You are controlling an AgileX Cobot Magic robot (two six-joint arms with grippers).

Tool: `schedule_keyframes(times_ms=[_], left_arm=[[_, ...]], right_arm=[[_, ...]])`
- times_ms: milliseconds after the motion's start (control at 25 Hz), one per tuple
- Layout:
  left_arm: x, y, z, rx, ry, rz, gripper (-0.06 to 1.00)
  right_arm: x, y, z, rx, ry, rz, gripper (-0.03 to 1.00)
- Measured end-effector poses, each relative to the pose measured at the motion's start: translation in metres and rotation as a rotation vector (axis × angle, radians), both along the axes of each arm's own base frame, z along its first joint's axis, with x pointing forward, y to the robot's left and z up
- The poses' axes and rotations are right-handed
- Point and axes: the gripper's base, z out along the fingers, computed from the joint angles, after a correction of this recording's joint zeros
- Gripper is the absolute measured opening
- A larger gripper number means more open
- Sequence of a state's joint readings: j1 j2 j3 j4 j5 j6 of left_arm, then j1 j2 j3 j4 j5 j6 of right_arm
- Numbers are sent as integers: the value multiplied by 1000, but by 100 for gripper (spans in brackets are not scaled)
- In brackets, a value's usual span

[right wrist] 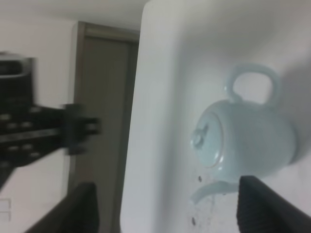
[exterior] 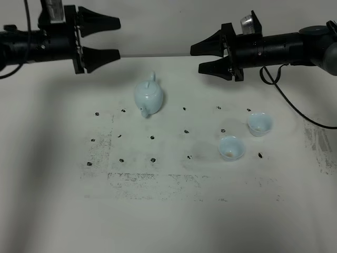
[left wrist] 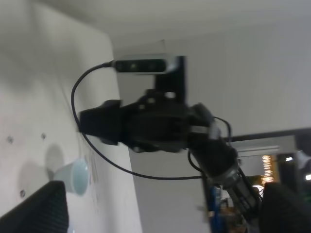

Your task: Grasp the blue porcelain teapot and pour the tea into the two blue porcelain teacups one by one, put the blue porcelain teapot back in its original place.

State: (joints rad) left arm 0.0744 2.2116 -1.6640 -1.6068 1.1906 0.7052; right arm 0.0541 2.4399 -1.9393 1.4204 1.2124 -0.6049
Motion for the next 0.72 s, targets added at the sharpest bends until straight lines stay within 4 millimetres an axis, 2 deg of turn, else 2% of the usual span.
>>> schedule_keyframes(times_ms=[160,320,480,720], left_arm=[[-21,21,63,78,-147,24,76],[-54,28,116,248,-278,4,76],[-88,27,155,410,-369,-11,76],[-123,29,186,586,-406,1,75]], right_arm=[[-4,-14,23,-87,-65,10,58],[-14,-20,54,-210,-145,45,58],[-27,-24,89,-310,-228,63,58],[-48,-33,135,-475,-293,54,58]])
